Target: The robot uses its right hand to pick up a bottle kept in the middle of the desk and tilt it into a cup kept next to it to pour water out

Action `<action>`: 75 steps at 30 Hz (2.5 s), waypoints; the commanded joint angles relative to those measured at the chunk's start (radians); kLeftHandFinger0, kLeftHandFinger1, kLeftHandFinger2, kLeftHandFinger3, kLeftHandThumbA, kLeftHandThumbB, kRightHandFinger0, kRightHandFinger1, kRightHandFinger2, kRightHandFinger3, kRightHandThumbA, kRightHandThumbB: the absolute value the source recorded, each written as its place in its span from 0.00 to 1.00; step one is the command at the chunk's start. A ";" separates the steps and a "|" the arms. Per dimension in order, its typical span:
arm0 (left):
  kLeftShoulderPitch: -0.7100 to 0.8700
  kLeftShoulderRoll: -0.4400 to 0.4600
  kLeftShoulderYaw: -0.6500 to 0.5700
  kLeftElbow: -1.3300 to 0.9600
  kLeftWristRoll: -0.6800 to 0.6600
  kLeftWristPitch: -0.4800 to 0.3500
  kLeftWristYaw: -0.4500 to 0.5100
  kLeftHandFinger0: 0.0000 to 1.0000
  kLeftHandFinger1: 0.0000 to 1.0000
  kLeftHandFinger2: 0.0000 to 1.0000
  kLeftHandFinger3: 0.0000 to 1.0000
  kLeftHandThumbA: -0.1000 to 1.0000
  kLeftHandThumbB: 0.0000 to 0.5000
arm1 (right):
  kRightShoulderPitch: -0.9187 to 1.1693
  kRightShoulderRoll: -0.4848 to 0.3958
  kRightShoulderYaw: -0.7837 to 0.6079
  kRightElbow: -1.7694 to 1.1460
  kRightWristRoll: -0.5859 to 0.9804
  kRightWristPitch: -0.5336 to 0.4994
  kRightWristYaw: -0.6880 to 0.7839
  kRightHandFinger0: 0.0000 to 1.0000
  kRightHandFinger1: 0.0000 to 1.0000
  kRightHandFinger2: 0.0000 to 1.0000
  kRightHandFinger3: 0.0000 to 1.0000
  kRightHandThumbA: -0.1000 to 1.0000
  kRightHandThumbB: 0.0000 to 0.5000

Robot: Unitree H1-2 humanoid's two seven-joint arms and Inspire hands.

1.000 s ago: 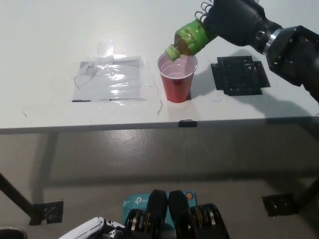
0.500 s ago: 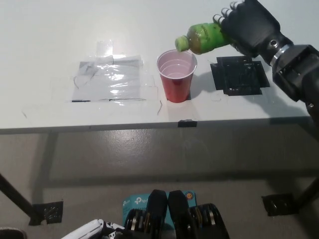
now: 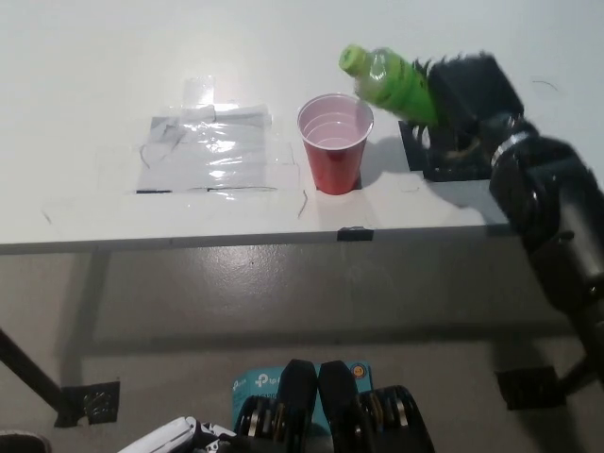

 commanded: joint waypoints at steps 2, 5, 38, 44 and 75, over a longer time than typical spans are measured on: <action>0.001 0.026 0.002 -0.024 -0.007 -0.006 -0.016 0.71 0.77 0.81 1.00 1.00 0.93 | -0.048 0.056 -0.279 -0.024 0.533 -0.020 0.074 0.00 0.00 0.00 0.40 0.00 0.00; 0.004 0.027 0.006 -0.027 -0.008 -0.011 -0.013 0.71 0.77 0.81 1.00 1.00 0.95 | -0.035 0.077 -0.306 -0.013 0.547 -0.078 0.014 0.00 0.00 0.00 0.42 0.00 0.00; 0.013 0.008 0.002 -0.003 0.004 -0.066 0.000 0.66 0.73 0.78 1.00 1.00 0.91 | 0.044 0.109 -0.256 0.184 0.337 -0.404 -0.524 0.86 1.00 0.95 1.00 0.20 0.31; 0.005 0.012 0.003 -0.011 0.004 -0.051 -0.005 0.67 0.74 0.79 1.00 1.00 0.94 | 0.042 0.037 -0.149 0.191 0.313 -0.420 -0.530 0.82 0.99 0.89 1.00 0.16 0.37; 0.020 0.013 0.006 -0.016 0.006 -0.051 -0.001 0.67 0.74 0.79 1.00 1.00 0.94 | 0.151 -0.062 -0.026 -0.056 0.306 -0.282 -0.437 0.87 0.98 0.91 1.00 0.40 0.38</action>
